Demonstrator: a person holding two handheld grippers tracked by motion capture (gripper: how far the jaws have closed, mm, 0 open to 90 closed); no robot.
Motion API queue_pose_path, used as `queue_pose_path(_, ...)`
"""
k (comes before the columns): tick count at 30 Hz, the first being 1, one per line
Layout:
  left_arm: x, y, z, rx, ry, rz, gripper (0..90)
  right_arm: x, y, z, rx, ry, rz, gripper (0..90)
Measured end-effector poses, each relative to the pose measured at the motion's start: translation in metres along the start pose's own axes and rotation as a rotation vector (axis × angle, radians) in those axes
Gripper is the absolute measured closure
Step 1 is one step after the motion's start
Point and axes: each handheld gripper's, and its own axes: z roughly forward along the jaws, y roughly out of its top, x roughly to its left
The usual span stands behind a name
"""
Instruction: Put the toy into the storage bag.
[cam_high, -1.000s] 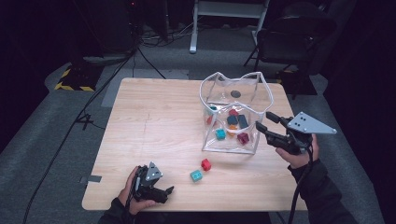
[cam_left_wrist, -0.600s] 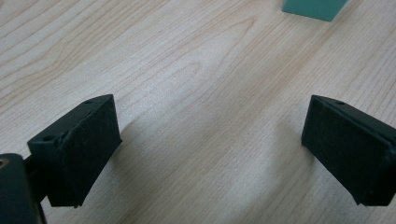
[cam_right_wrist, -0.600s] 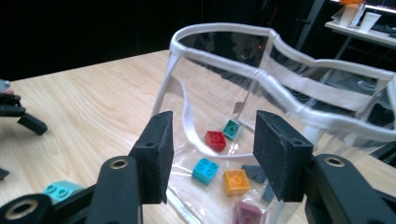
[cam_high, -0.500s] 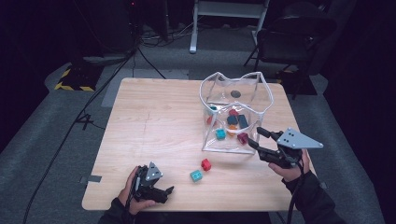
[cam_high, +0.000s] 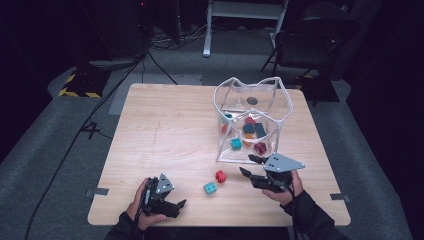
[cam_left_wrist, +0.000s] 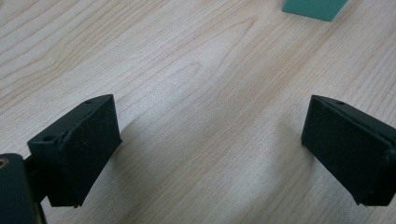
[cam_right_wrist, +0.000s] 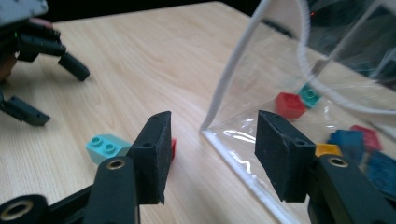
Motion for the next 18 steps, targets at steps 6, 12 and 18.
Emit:
queue_pose_path(6,0.000,0.000,0.000,-0.002,0.000,0.000,4.7,0.016,-0.013,0.026,0.060,0.042,-0.019,46.6)
queue_pose_path(12,0.000,0.000,0.000,0.001,0.001,-0.001,4.7,0.027,-0.026,0.050,0.112,0.078,-0.023,45.1)
queue_pose_path(18,0.000,0.000,0.000,-0.001,0.001,0.001,4.7,0.035,-0.032,0.064,0.140,0.095,-0.027,43.2)
